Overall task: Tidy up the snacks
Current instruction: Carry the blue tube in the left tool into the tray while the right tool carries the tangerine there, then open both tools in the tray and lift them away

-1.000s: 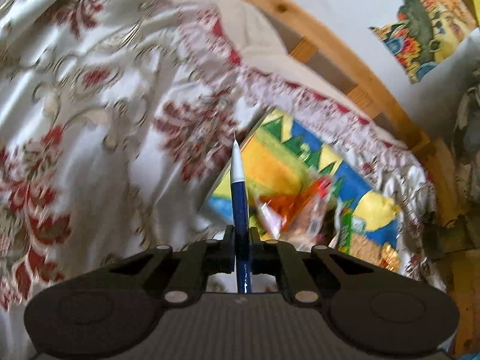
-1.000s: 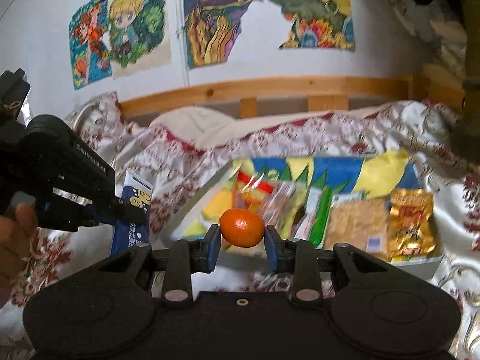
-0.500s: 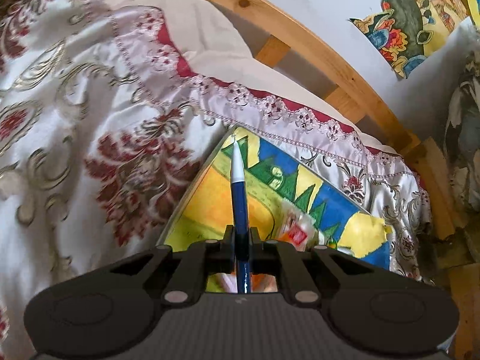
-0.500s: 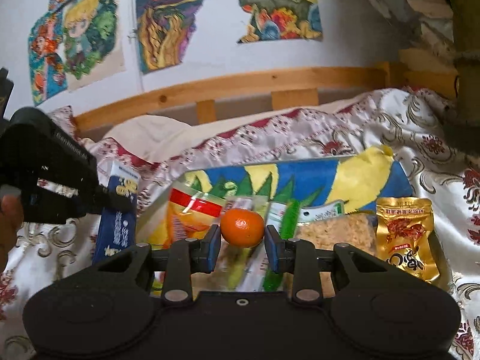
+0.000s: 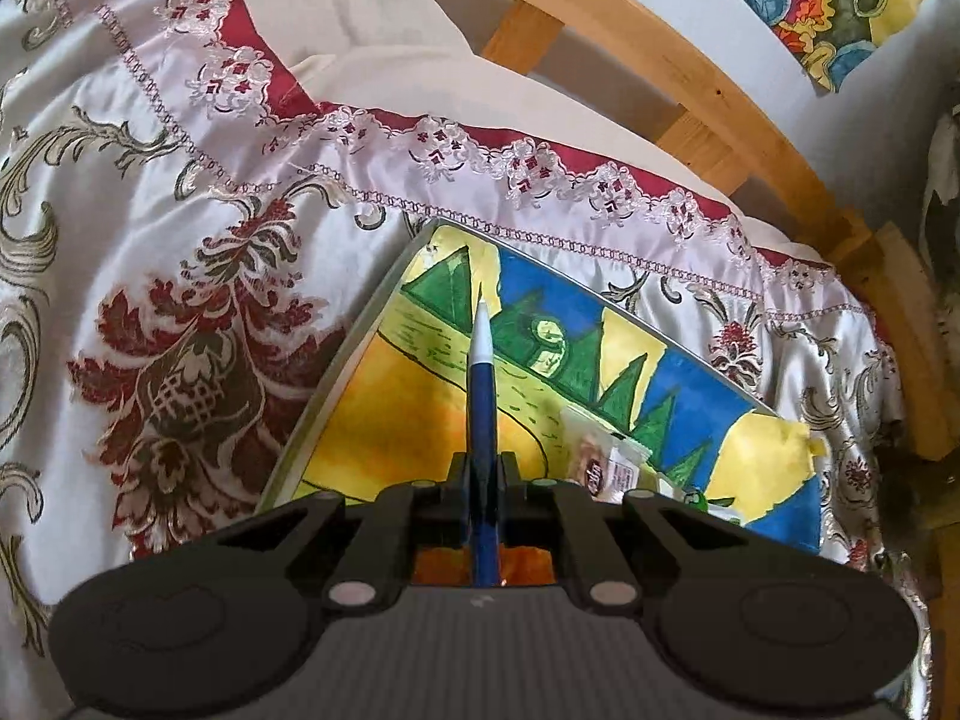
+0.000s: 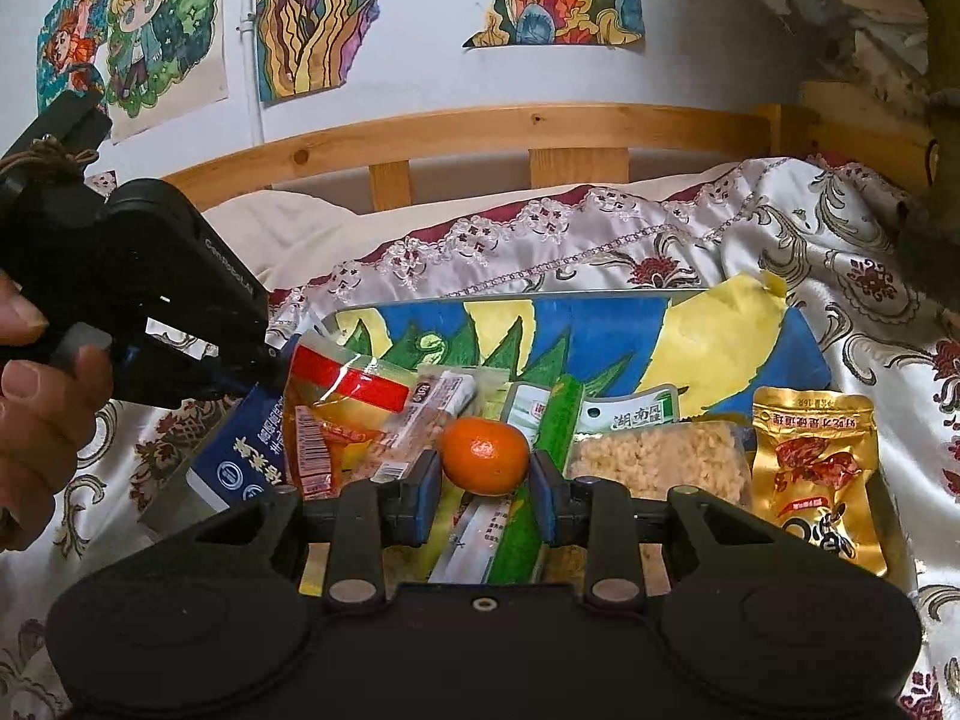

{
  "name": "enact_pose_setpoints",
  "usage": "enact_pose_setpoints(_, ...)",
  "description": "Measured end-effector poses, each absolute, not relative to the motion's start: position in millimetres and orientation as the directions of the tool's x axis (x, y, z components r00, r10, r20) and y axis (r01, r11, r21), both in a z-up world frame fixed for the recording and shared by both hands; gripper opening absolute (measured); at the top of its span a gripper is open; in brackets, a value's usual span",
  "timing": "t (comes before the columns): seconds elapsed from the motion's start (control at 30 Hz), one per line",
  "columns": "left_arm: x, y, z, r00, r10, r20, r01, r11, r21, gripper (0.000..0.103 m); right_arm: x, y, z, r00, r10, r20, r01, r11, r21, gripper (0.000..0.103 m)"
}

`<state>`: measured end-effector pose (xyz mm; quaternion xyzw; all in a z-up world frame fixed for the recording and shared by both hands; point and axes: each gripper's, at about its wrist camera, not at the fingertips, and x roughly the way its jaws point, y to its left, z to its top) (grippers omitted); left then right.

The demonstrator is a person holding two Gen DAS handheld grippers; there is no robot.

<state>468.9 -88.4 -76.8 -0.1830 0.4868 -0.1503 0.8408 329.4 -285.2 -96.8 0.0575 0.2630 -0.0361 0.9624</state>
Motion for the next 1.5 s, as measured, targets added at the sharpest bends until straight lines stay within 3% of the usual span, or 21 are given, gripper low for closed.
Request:
enact_pose_setpoints(0.7, 462.5, -92.9, -75.6, 0.482, -0.370, -0.794, 0.072, 0.920, -0.385, 0.014, 337.9, -269.5, -98.9, 0.856, -0.041, -0.516, 0.049, 0.999, 0.002, 0.036)
enact_pose_setpoints(0.8, 457.8, -91.8, -71.4, 0.488, -0.329, -0.809, 0.052, 0.936, -0.349, 0.026, 336.4, -271.2, -95.7, 0.859, -0.042, -0.511, 0.061, 0.998, 0.020, 0.039)
enact_pose_setpoints(0.87, 452.7, -91.1, -65.1, 0.500, -0.295, -0.814, 0.050, 0.949, -0.312, 0.040, 333.2, -270.0, -90.5, 0.864, -0.048, -0.501, 0.064, 0.998, 0.014, 0.042)
enact_pose_setpoints(1.07, 424.2, -84.2, -36.2, 0.564, -0.250, -0.787, 0.083, 0.965, -0.248, 0.055, 310.6, -270.1, -63.8, 0.896, -0.063, -0.440, 0.076, 0.997, 0.010, 0.062)
enact_pose_setpoints(1.37, 348.2, -62.7, 21.9, 0.751, -0.188, -0.633, 0.148, 0.982, -0.117, 0.090, 254.9, -274.1, -12.2, 0.943, -0.086, -0.322, 0.099, 0.995, 0.025, 0.087)
enact_pose_setpoints(1.5, 313.5, -57.1, 38.8, 0.804, -0.193, -0.563, 0.171, 0.981, -0.093, 0.099, 224.3, -279.2, 9.8, 0.961, -0.099, -0.260, 0.124, 0.989, 0.082, 0.093)
